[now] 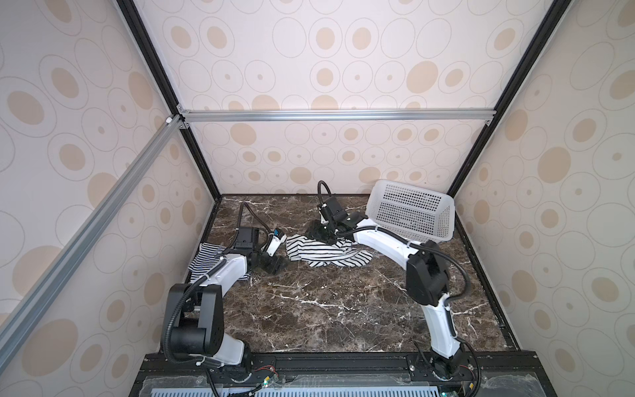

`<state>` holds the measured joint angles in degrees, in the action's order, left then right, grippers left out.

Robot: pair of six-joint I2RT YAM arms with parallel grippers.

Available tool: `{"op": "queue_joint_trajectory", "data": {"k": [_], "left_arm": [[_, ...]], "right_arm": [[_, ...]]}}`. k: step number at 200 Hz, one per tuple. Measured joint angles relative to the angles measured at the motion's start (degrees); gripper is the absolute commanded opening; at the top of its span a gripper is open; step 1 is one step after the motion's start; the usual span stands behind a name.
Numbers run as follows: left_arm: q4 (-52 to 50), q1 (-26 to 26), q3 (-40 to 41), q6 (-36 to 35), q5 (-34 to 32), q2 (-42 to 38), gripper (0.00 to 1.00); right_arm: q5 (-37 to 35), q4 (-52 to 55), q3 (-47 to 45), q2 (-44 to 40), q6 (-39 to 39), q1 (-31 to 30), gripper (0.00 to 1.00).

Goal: Fold and stack tank tops
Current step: Place the tank top at the top-center of the table, then smooth out the tank top at the center of the table.

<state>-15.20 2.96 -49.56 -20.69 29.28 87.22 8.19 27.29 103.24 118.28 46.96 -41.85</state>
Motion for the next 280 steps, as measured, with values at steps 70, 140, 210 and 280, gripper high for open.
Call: {"op": "queue_joint_trajectory", "data": {"k": [70,140,210,280], "left_arm": [[4.3,4.0,-2.4,2.5,-4.9,5.7,0.53],[7.1,8.1,-3.0,3.1,-12.6,10.0,0.53],[8.6,9.9,-4.7,3.5,-17.9,12.7,0.47],[7.9,10.1,-7.0,3.7,-19.3,15.1,0.45]], "right_arm": [[-9.3,-1.8,-23.5,-22.6,-1.6,-0.2,0.50],[-11.6,-1.6,-36.6,-26.6,0.0,-0.2,0.49],[-13.0,-2.6,-43.0,-32.4,1.9,0.1,0.49],[-13.6,-2.7,-44.8,-35.7,2.5,2.4,0.48]]}}
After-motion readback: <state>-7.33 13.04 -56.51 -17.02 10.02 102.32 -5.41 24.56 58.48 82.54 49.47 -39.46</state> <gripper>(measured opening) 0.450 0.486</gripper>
